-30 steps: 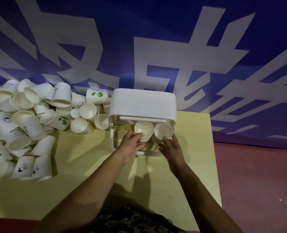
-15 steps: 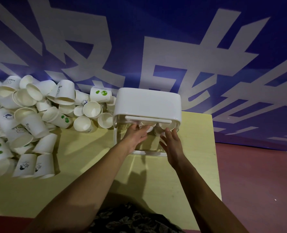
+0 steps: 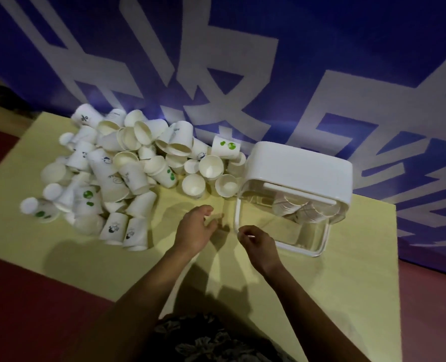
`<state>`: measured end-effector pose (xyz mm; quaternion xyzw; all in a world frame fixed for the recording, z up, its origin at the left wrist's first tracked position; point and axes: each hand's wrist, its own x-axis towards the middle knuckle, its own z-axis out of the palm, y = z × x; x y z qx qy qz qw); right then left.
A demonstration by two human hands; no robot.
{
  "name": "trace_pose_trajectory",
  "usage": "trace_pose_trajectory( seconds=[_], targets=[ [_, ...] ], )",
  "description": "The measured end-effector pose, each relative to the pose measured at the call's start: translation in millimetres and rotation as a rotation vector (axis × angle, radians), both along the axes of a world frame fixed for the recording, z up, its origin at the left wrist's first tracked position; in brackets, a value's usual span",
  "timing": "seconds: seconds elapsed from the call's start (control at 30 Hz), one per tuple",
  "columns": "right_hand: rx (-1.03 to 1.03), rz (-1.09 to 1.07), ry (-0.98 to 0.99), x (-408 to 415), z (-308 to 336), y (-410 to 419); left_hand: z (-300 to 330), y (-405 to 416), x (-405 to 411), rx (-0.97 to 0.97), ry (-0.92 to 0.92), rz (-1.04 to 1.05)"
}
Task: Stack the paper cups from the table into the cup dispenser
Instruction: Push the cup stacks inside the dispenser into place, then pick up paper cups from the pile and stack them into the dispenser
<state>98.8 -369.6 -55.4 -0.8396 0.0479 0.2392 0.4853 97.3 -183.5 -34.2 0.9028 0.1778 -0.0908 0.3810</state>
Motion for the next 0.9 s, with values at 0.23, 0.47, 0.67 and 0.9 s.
trace_pose_trajectory(
  seconds=[0.23,0.47,0.67,0.9],
  targets=[
    [-0.169,0.168,-0.029,13.2,-3.5,87.4,-7.3,113.7,-5.4,0.116,-0.037,0.150],
    [-0.349,0.239,-0.178,39.2,-12.1,151.5,-8.4,201.9,28.2,0.276,-0.143,0.109],
    [-0.465,0.292,-0.190,52.1,-20.9,186.1,-19.6,238.7,52.8,0.254,-0.023,-0.011],
    [-0.464,0.072,-0.190,46.7,-38.4,196.8,-26.7,250.4,60.1,0.154,-0.022,-0.067]
  ],
)
